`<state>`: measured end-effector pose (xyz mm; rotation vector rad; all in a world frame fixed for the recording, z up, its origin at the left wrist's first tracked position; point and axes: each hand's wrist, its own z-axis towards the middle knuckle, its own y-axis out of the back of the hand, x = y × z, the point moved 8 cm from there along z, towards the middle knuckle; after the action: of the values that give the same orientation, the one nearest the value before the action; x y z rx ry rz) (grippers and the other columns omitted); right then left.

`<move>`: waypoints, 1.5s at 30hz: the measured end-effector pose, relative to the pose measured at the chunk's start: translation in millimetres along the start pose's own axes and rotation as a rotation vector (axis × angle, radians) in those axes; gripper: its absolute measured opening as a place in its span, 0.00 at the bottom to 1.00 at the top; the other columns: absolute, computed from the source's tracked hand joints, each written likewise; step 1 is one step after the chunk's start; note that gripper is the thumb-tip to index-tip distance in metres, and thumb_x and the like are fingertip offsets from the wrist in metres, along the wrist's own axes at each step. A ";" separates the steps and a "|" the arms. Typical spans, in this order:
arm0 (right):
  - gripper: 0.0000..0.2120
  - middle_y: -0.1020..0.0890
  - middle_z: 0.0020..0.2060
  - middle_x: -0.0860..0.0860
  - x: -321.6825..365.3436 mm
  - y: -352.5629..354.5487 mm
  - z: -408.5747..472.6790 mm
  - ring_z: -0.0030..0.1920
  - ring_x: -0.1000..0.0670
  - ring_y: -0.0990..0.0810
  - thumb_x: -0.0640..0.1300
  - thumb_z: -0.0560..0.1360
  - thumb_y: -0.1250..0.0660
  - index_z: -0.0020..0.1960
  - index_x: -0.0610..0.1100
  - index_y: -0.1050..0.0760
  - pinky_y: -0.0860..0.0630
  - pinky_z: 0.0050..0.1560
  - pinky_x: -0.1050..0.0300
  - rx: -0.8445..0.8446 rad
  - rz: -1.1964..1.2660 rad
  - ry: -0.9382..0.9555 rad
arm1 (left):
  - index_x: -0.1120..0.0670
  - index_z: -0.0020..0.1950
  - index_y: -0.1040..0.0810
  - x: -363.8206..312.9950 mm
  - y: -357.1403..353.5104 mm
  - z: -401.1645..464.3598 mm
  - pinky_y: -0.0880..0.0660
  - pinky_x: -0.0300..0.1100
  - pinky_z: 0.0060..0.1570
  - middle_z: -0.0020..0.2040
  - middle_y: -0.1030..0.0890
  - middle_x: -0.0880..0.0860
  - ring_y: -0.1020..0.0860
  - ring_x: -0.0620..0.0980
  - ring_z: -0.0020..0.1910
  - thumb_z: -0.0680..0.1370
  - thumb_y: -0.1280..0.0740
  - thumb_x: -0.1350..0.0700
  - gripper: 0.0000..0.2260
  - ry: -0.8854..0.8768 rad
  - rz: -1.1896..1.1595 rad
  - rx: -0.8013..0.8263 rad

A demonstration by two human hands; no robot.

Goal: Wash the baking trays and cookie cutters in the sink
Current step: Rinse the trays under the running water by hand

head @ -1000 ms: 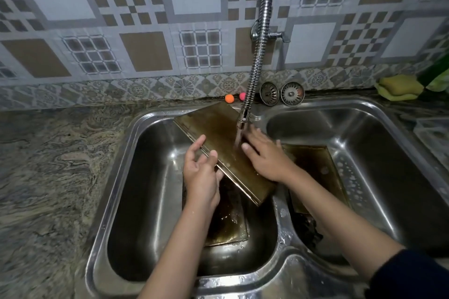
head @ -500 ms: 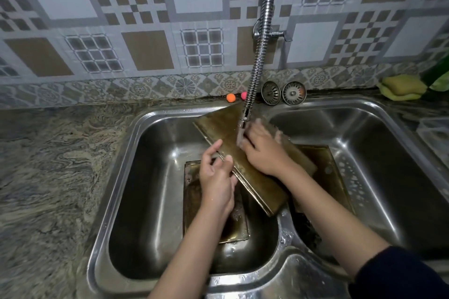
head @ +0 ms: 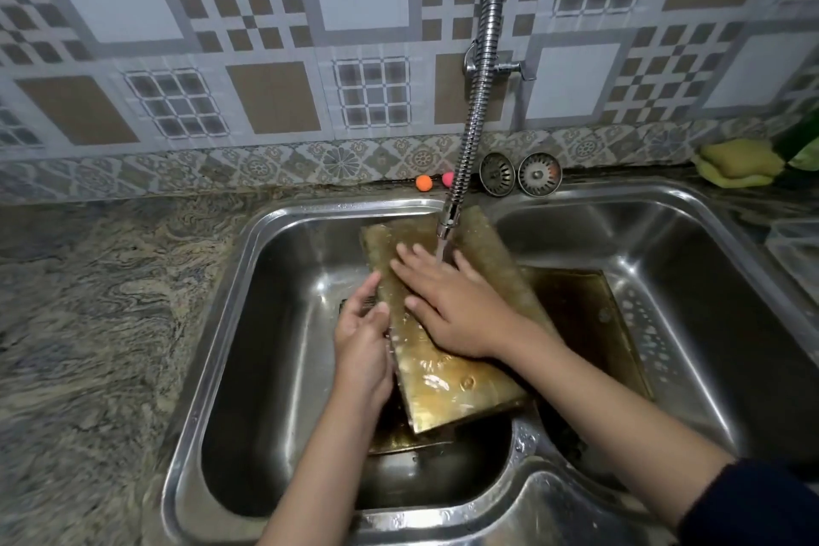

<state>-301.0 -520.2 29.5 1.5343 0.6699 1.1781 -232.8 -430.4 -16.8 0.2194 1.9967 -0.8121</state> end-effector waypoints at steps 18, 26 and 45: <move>0.24 0.21 0.61 0.46 -92.9 13.6 -88.8 0.54 0.45 0.19 0.35 0.77 0.41 0.69 0.53 0.30 0.19 0.45 0.54 -0.441 1.604 -0.562 | 0.53 0.65 0.27 46.3 12.9 22.4 0.21 0.47 0.42 0.51 0.20 0.59 0.21 0.52 0.44 0.81 0.45 0.66 0.16 0.344 -0.030 -0.006; 0.27 0.29 0.66 0.54 -171.0 115.4 -151.3 0.60 0.62 0.26 0.32 0.79 0.41 0.75 0.49 0.39 0.28 0.60 0.66 -0.923 0.970 -0.586 | 0.53 0.59 0.24 77.0 104.0 59.7 0.27 0.55 0.61 0.58 0.21 0.57 0.23 0.60 0.57 0.73 0.34 0.59 0.15 0.307 0.744 -0.196; 0.30 0.48 0.77 0.42 -186.3 -81.0 -88.7 0.69 0.40 0.30 0.51 0.80 0.43 0.77 0.55 0.53 0.25 0.60 0.47 0.226 0.091 -0.659 | 0.53 0.52 0.19 105.2 170.0 99.8 0.21 0.51 0.51 0.49 0.17 0.56 0.19 0.59 0.48 0.63 0.32 0.60 0.17 0.296 1.173 -0.246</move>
<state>-437.3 -622.8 -111.9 2.0183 0.2929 0.6010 -142.5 -379.9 -214.8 1.2611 1.7661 0.2315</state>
